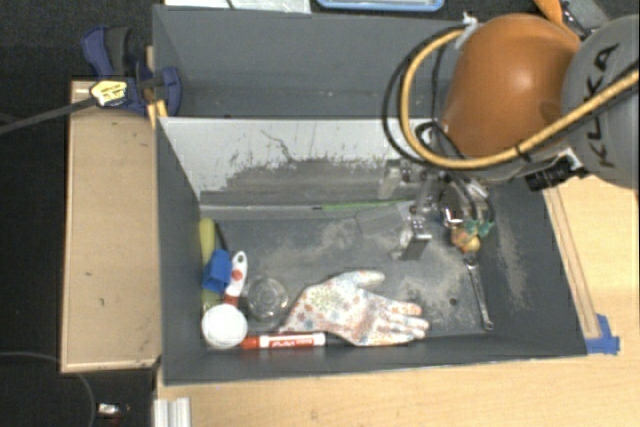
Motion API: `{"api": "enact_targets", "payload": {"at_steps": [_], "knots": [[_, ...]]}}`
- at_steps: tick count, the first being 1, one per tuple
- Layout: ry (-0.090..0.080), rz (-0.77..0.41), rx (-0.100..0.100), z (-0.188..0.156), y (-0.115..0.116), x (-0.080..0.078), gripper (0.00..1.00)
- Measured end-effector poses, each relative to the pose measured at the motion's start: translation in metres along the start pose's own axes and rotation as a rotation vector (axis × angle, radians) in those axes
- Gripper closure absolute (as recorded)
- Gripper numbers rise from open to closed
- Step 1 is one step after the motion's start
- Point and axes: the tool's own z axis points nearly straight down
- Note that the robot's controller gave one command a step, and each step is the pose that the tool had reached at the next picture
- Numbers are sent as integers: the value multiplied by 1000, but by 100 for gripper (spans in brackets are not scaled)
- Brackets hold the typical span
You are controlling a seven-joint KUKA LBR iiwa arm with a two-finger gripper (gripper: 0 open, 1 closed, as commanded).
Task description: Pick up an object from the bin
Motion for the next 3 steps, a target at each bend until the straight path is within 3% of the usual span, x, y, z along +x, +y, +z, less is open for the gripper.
{"api": "enact_targets", "payload": {"at_steps": [1,2,3], "knots": [[0,0,0,0,0,0,0],[-5,-111,1,43,7,7,0],[-9,-246,1,102,29,19,0]]}}
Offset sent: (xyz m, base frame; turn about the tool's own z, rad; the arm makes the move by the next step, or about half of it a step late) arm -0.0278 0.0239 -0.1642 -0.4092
